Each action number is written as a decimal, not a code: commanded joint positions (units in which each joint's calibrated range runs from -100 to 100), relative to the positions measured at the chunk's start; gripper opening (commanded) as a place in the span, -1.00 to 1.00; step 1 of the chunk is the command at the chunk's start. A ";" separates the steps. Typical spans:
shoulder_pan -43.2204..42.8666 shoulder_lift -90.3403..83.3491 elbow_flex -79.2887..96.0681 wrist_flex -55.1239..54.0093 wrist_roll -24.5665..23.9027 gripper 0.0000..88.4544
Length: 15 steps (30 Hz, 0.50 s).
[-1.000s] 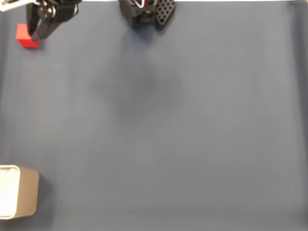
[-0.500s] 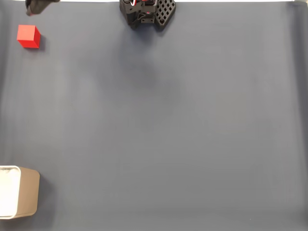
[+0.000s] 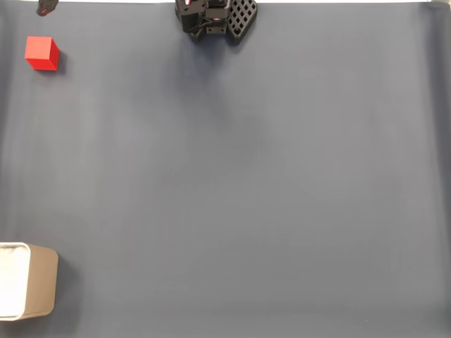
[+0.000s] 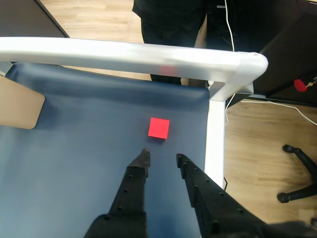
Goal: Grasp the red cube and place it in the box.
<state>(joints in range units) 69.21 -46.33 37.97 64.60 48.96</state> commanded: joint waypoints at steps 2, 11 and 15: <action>2.45 0.32 -0.93 -0.83 -0.49 -0.56; 5.08 3.09 -1.02 -2.96 -1.61 -0.33; 5.43 3.70 -0.38 -3.45 -2.20 -0.23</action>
<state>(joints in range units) 73.81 -42.68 37.97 62.37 47.50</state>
